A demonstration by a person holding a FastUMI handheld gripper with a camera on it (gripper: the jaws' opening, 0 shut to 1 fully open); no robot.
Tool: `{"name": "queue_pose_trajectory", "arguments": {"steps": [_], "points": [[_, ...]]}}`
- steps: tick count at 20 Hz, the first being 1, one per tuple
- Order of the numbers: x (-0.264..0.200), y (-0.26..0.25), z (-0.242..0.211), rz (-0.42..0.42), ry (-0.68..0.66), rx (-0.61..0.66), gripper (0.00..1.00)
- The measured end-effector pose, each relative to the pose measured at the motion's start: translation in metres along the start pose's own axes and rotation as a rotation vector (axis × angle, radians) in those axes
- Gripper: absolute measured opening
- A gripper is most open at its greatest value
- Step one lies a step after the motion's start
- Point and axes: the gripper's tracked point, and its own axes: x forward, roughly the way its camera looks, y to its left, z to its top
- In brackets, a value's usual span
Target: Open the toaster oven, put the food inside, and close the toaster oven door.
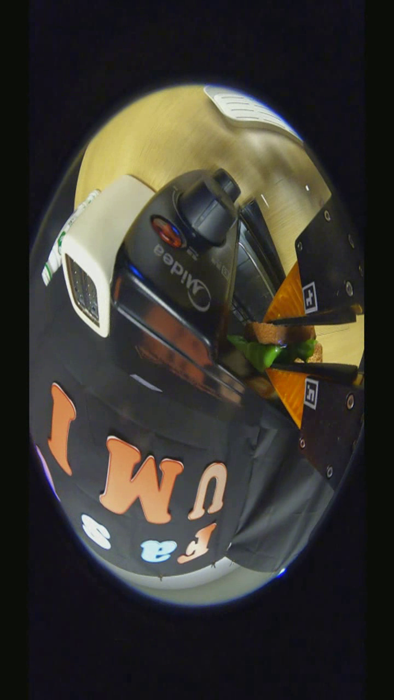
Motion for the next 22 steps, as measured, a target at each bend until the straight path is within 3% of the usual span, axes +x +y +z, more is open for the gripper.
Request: {"name": "queue_pose_trajectory", "arguments": {"steps": [9, 16, 22], "points": [[0.021, -0.006, 0.007, -0.030, -0.110, -0.050, 0.29], [0.024, -0.013, 0.009, -0.115, -0.169, -0.282, 0.31], [0.018, -0.014, 0.018, -0.227, -0.221, -0.571, 0.44]]}}
